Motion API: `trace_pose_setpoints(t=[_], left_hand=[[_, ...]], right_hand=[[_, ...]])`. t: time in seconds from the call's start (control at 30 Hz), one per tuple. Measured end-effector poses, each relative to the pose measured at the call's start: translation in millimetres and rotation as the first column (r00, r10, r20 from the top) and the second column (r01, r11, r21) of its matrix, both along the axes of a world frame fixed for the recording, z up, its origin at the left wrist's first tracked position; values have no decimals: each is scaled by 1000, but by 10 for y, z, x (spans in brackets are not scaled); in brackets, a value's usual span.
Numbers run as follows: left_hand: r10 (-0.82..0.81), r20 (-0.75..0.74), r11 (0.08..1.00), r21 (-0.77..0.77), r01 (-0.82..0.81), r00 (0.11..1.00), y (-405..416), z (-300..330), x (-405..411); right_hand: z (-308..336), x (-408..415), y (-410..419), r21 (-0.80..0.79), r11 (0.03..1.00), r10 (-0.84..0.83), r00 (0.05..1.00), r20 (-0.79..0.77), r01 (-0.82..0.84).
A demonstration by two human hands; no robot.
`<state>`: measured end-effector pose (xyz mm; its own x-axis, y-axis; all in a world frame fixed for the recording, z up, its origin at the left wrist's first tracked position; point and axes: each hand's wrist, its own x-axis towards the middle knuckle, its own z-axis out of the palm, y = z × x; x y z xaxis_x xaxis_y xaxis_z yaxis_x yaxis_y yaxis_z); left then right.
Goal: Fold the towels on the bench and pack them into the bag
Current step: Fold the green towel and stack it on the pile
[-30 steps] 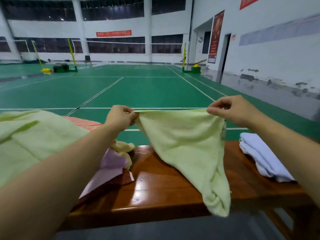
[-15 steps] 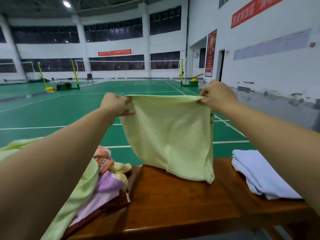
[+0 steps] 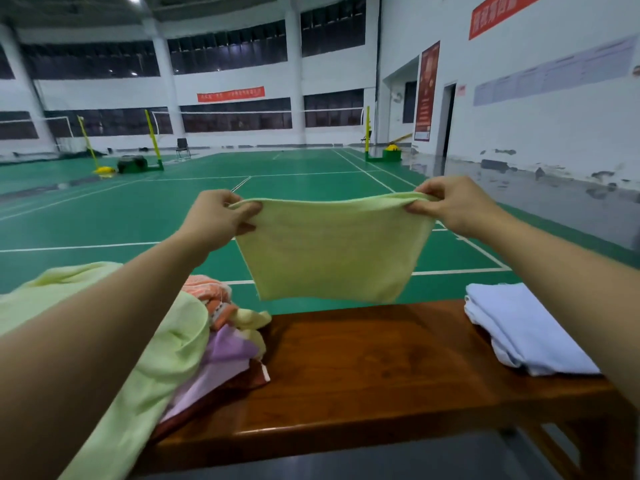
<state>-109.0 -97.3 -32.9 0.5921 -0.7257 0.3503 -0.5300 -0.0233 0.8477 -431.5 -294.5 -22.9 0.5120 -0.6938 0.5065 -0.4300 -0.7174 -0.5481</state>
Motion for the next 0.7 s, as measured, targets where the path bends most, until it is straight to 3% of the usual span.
trace_pose_setpoints(t=[0.2,0.3,0.33,0.43,0.47,0.6,0.7], left_hand=[[-108,216,952,302,39,970,686,-643,-291],[-143,251,962,264,74,957,802,-982,-372],[-139,212,973,209,94,967,817,-1084,-420],[-188,-127,979,54,196,974,831,-1345,-581],[-190,-144,980,33,197,971,823,-1424,-600],[-151,163,985,103,135,975,849,-1657,-559],[-178,246,972,192,132,953,891,-1710,-571]], right_hand=[[-808,-519,418,297,930,250,965,-77,-217],[-1232,-618,503,337,917,219,976,22,-213],[-1359,-614,516,339,919,189,980,60,-198],[-1623,-547,577,332,934,97,987,129,-135],[-1681,-527,609,328,937,78,986,147,-123],[-1823,-547,733,243,968,50,999,21,-54],[-1840,-612,728,209,977,61,997,-41,-51]])
